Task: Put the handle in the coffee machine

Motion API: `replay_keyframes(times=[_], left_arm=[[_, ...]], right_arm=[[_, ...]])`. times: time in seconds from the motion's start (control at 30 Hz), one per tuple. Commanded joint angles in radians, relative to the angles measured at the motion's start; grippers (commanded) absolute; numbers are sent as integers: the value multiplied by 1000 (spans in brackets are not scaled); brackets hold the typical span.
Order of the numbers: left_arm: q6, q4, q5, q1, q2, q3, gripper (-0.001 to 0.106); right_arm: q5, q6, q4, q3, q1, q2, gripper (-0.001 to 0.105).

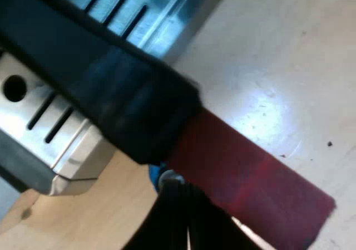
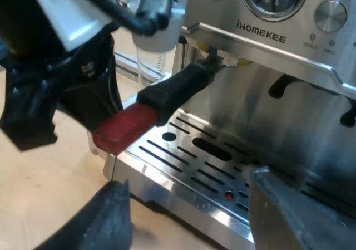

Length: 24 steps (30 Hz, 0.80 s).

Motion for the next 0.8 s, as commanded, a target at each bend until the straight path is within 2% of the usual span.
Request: replay_keyframes(times=[0.03,0.23,0.33,0.4,0.5,0.7,0.8], left_arm=[[5,-95,305,-62,7,-6,0],[9,-58,291,-62,7,-6,0],[9,-49,252,-62,-1,-6,0],[9,-49,239,-62,-7,-6,0],[9,-38,220,-48,-48,-6,0],[14,-2,217,28,-76,-6,0],[55,12,210,92,-77,-6,0]], right_arm=[[44,11,0,-8,1,-8,52],[74,15,0,-8,1,-8,53],[74,39,0,-8,1,-8,59],[74,60,0,-8,-2,-8,68],[74,59,0,-8,-7,-8,71],[62,59,-3,-8,-7,-8,71],[44,59,-4,-8,-7,-8,71]])
